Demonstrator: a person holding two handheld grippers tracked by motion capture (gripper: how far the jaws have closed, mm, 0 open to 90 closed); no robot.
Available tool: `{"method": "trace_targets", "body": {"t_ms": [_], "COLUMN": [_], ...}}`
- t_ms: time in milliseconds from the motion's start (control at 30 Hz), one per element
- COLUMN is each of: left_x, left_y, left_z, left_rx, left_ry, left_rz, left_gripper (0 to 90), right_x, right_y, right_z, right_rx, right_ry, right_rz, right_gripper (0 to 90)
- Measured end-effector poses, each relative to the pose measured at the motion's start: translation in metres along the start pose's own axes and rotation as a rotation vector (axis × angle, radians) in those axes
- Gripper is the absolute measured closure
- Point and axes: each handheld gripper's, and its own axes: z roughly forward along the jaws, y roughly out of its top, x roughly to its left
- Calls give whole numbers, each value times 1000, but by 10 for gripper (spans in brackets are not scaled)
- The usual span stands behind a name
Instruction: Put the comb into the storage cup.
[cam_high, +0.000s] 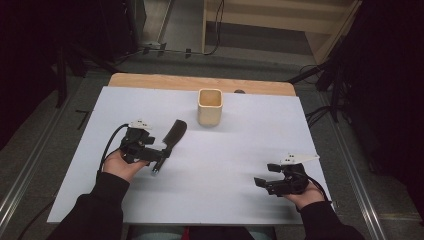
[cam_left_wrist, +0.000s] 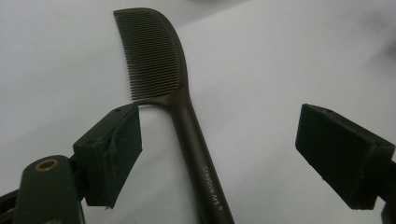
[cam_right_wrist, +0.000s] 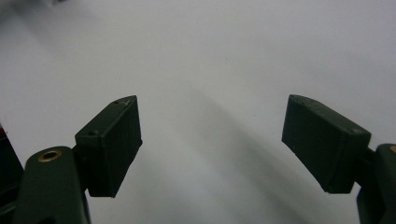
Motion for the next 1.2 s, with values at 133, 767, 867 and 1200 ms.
{"method": "trace_targets", "body": {"t_ms": [133,767,867,1200], "left_x": [0,1,1,3], "left_y": [-3,-19,-21,-31], "left_z": [1,7,10,20], "left_rx": [3,23,33,59], "left_ry": [6,17,28,55], "left_rz": [2,-11,-11,-46], "left_gripper": [153,161,162,170], "right_x": [0,1,1,2], "right_y": [0,3,4,9], "right_z": [0,3,4,9], "right_rx": [0,8,8,14], "right_ry": [1,7,8,20], "right_rz": [2,-17,-14,-35], "right_gripper": [179,179,179,179]}}
